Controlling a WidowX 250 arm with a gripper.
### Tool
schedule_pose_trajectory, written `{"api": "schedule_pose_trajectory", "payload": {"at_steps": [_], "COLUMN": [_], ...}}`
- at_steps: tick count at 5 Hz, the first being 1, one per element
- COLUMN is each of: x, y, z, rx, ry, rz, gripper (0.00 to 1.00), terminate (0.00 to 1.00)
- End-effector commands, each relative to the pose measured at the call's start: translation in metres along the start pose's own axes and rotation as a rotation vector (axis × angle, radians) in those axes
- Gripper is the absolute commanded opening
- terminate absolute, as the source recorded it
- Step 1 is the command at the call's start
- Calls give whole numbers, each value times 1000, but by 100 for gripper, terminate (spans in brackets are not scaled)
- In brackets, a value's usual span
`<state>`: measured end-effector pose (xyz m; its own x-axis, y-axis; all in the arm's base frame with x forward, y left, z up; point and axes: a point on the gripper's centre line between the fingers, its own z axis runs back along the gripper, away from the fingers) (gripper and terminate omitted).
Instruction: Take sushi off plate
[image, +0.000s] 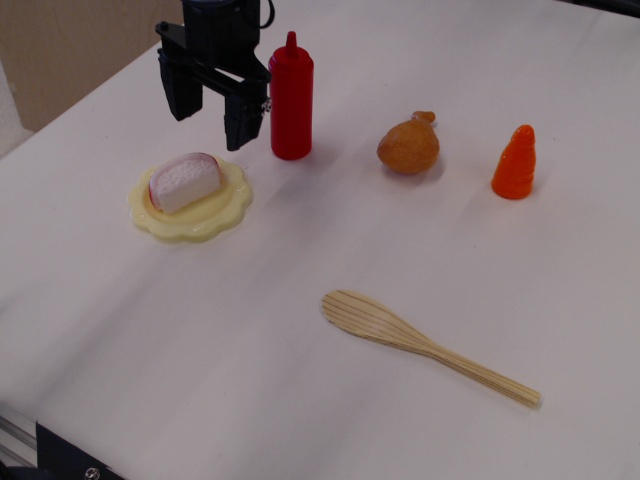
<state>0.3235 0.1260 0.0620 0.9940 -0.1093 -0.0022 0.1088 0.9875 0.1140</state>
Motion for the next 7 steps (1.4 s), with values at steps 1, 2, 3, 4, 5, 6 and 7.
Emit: {"api": "schedule_pose_trajectory", "payload": {"at_steps": [1, 2, 3, 4, 5, 6, 7], "x": [-9, -18, -22, -28, -25, -21, -22], "y": [23, 23, 18, 19, 15, 10, 9], "z": [-1, -2, -14, -30, -38, -40, -35], "rx": [13, -5, -1, 15, 12, 16, 7], "ry": [-1, -13, 19, 68, 70, 49, 24], "rz": [-45, -59, -87, -95, -99, -108, -93], "gripper": [100, 100, 100, 100, 100, 100, 0], "terminate": [0, 0, 0, 0, 0, 0, 0]}}
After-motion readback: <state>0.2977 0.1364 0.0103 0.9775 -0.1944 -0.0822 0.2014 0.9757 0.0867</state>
